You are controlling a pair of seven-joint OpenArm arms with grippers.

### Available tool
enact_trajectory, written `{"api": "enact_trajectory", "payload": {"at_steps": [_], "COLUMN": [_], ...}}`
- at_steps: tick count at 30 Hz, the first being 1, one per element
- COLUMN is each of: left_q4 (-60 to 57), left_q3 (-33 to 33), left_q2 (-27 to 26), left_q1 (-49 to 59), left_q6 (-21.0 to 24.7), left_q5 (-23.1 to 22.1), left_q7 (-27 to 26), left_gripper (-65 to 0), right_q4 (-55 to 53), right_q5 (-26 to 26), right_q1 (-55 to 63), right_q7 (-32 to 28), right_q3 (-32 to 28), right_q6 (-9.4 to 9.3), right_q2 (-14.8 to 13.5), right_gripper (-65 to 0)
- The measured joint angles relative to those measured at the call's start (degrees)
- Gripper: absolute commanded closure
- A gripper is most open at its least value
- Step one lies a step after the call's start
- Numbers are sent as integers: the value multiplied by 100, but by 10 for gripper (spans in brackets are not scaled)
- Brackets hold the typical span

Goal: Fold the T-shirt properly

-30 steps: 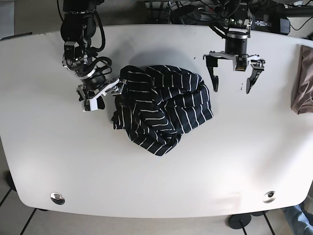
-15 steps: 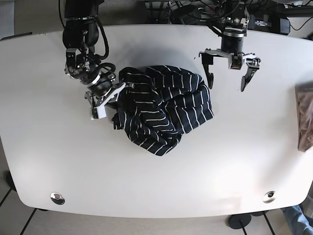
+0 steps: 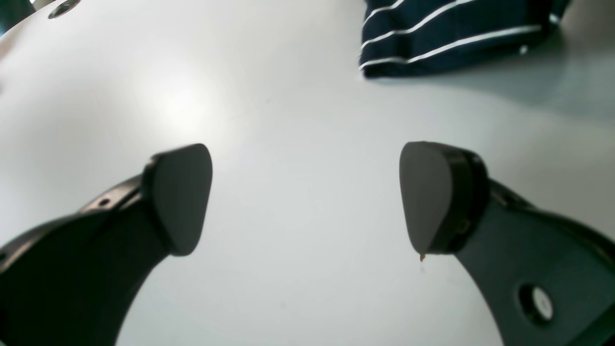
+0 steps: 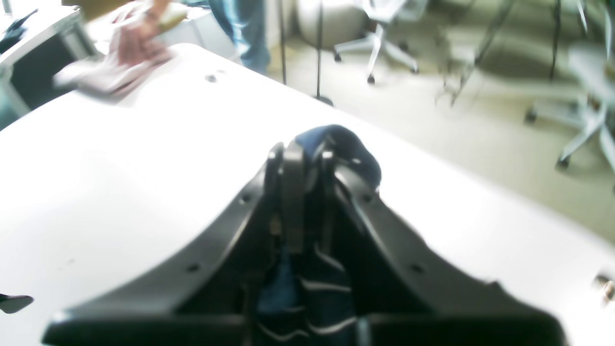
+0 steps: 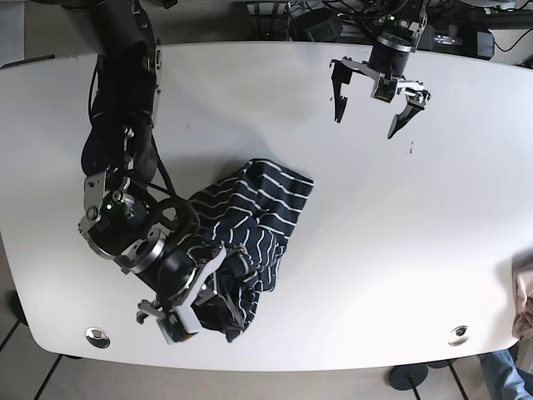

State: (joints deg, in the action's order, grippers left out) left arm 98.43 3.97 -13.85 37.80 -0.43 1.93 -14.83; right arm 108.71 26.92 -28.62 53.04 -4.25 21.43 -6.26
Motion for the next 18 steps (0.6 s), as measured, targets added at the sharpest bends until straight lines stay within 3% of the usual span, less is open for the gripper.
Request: {"api": "enact_trajectory", "payload": {"at_steps": [6,14,18], "left_q4": [0,-98,-901], "left_q3": [28,212,610], "left_q2": [15,61,48], "left_q1": [-393,-1539,-2035], "left_q6": [-2,20,24], "left_q5": [-2,-2,-2], "left_q7": [20,-39,55], "left_gripper": [-567,-567,-567], "right_q4": [79,77,70], "right_q5": [37,35,17], "right_q1": [-1303,-1821,-1897], "right_q7": [-42,-48,-31], "right_q3": [-107,-310,-310], "right_q6": [2,22,24], "right_q2": [-11,-13,-26], "right_gripper": [-17,-17,-17]}}
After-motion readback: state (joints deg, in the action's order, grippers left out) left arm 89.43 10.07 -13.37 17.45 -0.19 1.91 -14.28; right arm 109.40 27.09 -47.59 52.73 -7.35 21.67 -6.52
